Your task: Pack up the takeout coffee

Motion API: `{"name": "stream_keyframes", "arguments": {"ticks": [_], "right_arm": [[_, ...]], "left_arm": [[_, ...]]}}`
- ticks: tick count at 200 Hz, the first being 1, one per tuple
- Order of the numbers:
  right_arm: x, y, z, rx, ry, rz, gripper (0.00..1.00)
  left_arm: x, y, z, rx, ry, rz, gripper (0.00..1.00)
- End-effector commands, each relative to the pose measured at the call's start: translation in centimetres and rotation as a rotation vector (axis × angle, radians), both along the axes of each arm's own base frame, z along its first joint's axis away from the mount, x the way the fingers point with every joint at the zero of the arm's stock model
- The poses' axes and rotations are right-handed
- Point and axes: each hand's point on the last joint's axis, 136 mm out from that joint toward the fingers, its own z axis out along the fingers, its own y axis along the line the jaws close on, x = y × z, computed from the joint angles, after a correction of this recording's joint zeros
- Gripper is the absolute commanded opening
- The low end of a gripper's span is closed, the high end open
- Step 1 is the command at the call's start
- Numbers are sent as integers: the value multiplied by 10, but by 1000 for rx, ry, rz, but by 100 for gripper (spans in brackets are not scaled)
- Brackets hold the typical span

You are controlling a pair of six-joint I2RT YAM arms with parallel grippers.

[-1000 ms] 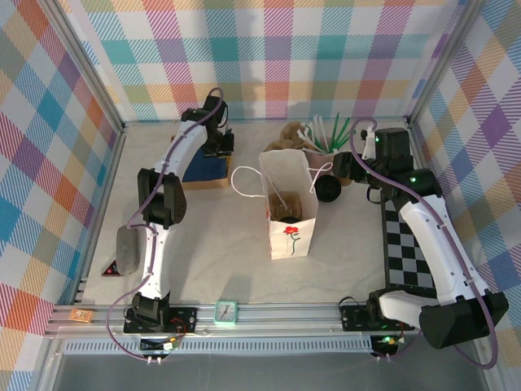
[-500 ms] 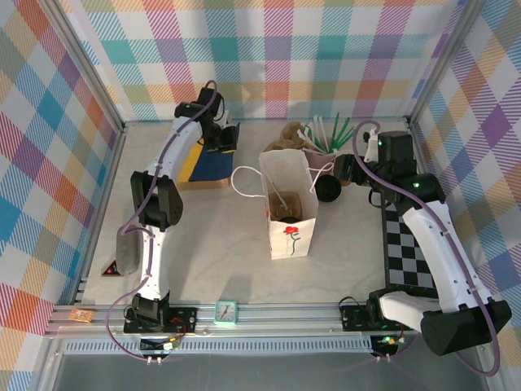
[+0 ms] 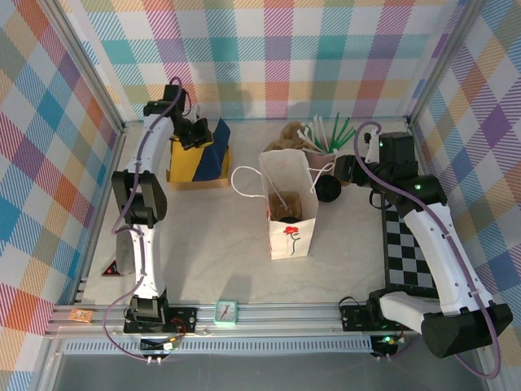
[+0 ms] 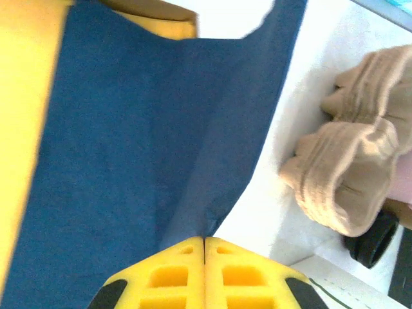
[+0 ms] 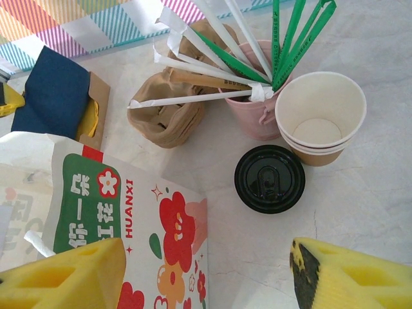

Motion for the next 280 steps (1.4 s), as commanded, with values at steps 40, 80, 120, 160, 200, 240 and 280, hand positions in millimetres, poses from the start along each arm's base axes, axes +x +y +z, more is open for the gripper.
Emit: {"name": "stream_keyframes", "arguments": {"ticks": [40,80,120,160,200,240,280], "right_arm": [[-4,5,5,49,3,10,67],[-5,7,8,59,0,19,66],[-8,6,11,61,-13,22,66],[-8,9,10,73,-12,30,66],[-9,9,10,72,-13,33,67],[-13,4,10,49,-21,26,68],[-11,6,11,53,-19,30,70]], "left_arm": [[-12,31,-14,111,49,12,5],[-14,61,-31,281,84,60,18],[-8,94,-5,476,24,165,53],[-1,52,56,594,-221,76,61],[-3,5,31,612,-174,-89,71],[-9,3,-23,675,-37,-126,71],[-8,4,-42,724,-21,-107,74]]}}
